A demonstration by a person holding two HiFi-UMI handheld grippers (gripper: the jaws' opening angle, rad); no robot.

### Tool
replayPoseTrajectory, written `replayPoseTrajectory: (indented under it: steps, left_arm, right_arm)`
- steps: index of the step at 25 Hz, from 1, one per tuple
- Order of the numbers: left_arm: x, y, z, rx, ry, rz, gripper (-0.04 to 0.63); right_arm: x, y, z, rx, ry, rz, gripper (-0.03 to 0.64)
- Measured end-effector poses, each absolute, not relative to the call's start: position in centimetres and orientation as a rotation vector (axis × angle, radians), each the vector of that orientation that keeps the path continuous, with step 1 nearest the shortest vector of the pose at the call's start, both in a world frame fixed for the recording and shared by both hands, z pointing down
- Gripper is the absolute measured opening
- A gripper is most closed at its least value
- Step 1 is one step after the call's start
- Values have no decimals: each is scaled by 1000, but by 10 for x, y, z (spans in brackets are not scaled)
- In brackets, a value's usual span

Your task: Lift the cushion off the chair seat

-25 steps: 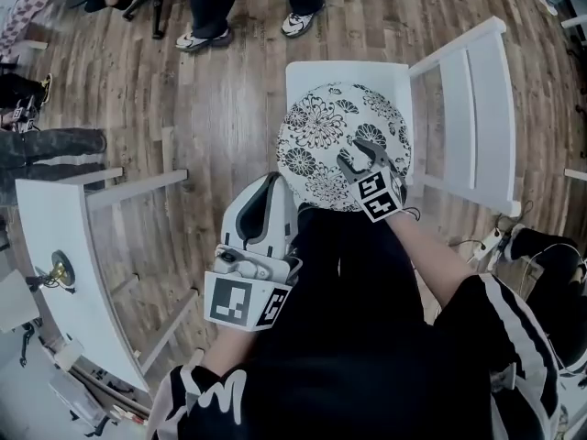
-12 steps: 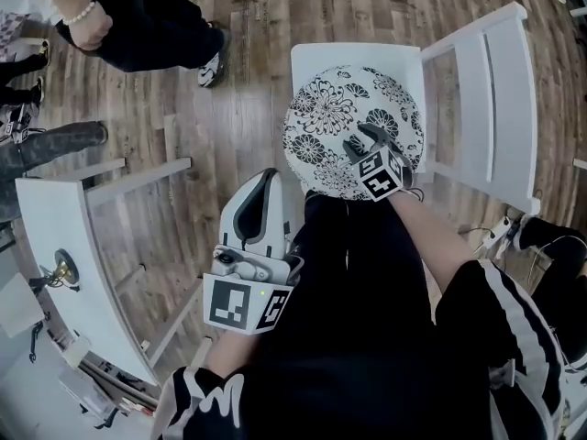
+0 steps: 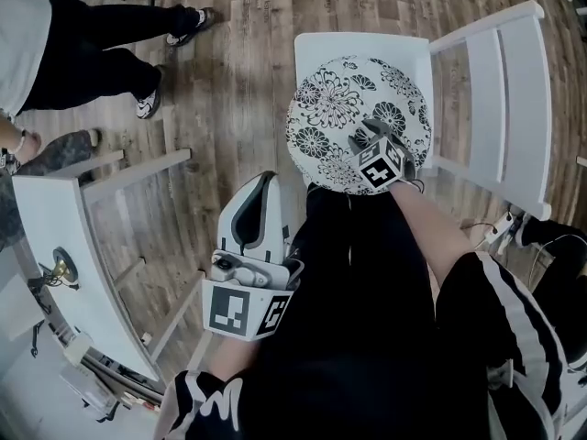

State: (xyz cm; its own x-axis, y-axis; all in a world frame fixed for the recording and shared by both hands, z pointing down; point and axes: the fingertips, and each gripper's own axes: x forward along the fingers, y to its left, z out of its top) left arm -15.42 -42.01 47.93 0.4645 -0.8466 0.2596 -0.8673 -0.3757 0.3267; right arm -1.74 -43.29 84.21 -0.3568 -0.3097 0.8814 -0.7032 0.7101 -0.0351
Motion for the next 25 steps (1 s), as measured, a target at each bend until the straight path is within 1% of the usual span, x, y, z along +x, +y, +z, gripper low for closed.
replayPoseTrajectory:
  steps: [19,25]
  left_arm:
    - [-170,-422,503,2231,-1463,91,3]
    - [-174,-422,507,2220,-1471,96,3]
  right_arm:
    - [-17,-434,889,662,-1837,532,186]
    - [-17,-434,891,659,-1837,545,186]
